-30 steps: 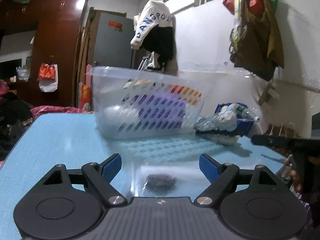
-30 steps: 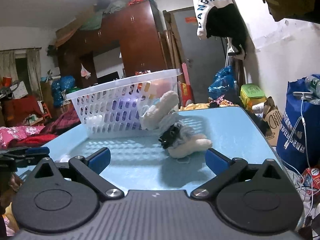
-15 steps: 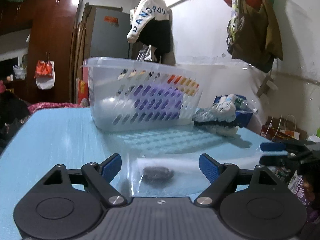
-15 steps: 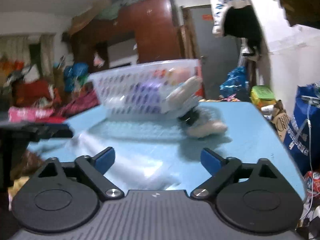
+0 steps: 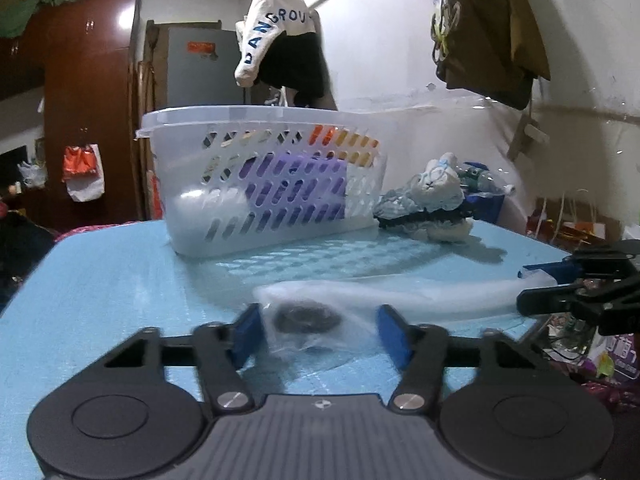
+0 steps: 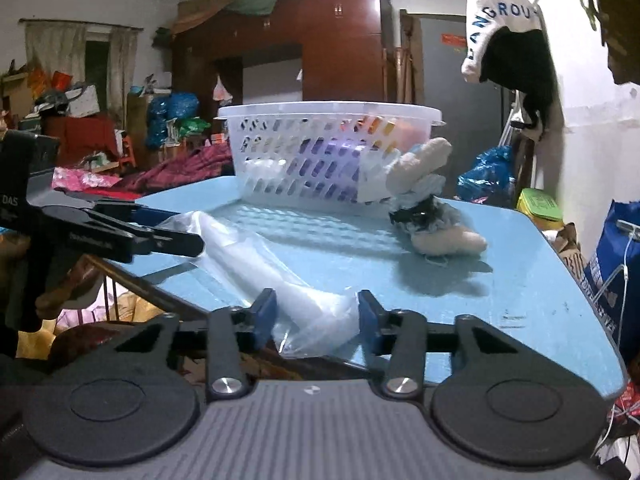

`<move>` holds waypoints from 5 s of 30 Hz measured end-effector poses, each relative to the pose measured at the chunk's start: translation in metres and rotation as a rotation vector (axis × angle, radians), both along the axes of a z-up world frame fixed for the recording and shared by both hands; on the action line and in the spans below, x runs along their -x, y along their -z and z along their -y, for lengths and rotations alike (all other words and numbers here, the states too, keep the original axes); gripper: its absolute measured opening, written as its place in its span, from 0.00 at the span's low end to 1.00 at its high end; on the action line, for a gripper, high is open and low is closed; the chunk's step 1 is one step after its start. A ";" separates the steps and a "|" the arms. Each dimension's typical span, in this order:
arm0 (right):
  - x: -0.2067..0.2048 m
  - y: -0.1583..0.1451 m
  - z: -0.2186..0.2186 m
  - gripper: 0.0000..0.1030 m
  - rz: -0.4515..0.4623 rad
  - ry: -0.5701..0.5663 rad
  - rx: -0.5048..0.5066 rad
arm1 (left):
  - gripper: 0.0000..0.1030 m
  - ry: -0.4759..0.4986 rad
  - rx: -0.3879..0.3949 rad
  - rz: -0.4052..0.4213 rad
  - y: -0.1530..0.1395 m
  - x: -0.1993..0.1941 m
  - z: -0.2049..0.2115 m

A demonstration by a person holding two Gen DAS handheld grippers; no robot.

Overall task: Organize objects
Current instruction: 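Grasp the clear plastic bag with both tools, then carry the clear bag over the white basket and open both tools, then grasp the white-and-grey plush toy with both tools, then lift the plush toy into the white basket and open both tools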

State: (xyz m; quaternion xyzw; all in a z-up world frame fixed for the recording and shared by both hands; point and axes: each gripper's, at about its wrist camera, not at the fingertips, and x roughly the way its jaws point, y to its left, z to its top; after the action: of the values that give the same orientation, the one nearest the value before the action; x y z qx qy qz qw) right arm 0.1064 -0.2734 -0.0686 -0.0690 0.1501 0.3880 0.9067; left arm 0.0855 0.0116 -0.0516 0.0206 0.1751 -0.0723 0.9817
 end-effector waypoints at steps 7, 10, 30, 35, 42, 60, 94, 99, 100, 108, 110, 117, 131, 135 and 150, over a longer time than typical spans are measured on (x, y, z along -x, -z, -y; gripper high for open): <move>-0.003 -0.002 0.001 0.32 0.009 -0.020 0.010 | 0.27 0.017 0.051 0.031 -0.001 0.005 -0.009; -0.003 -0.003 0.000 0.28 0.022 -0.028 0.014 | 0.26 0.017 0.056 0.053 -0.004 0.008 -0.009; -0.044 -0.114 -0.022 0.22 0.263 -0.086 -0.100 | 0.23 -0.069 -0.052 0.329 -0.143 -0.012 -0.010; -0.104 -0.152 -0.060 0.22 0.260 -0.098 -0.077 | 0.23 -0.127 -0.059 0.280 -0.171 -0.076 -0.019; -0.172 -0.157 -0.096 0.22 0.196 -0.081 -0.034 | 0.23 -0.199 -0.036 0.159 -0.151 -0.142 -0.042; -0.160 -0.136 -0.029 1.00 0.070 0.107 -0.125 | 0.75 -0.164 -0.044 0.231 -0.137 -0.073 -0.010; -0.146 -0.037 0.057 0.56 -0.349 0.184 -0.263 | 0.24 0.022 -0.036 0.030 -0.070 -0.107 0.115; -0.139 -0.035 0.037 0.38 -0.345 0.143 -0.246 | 0.25 0.023 -0.005 0.014 -0.063 -0.104 0.104; -0.137 -0.036 0.034 0.30 -0.331 0.146 -0.243 | 0.25 0.022 0.000 0.008 -0.062 -0.103 0.102; -0.113 -0.046 0.026 0.16 -0.220 0.140 -0.204 | 0.25 0.026 0.029 -0.008 -0.047 -0.101 0.098; -0.111 -0.046 0.025 0.16 -0.207 0.143 -0.197 | 0.25 0.024 0.028 -0.010 -0.045 -0.101 0.099; -0.109 -0.044 0.024 0.15 -0.199 0.144 -0.202 | 0.17 0.014 0.022 -0.006 -0.041 -0.095 0.096; -0.071 -0.074 0.019 0.15 -0.057 0.115 -0.229 | 0.15 0.054 0.094 0.149 -0.084 -0.048 0.078; -0.047 -0.113 0.012 0.15 0.051 0.074 -0.242 | 0.15 0.049 0.052 0.271 -0.131 -0.020 0.071; -0.117 -0.208 -0.113 0.14 0.189 -0.046 -0.210 | 0.15 -0.153 -0.082 0.305 -0.214 -0.095 -0.011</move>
State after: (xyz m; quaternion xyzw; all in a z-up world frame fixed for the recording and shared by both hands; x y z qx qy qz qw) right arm 0.2238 -0.1602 0.1397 -0.0134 0.0212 0.4142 0.9098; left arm 0.1802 0.0224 0.1621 0.0579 0.0279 0.0140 0.9978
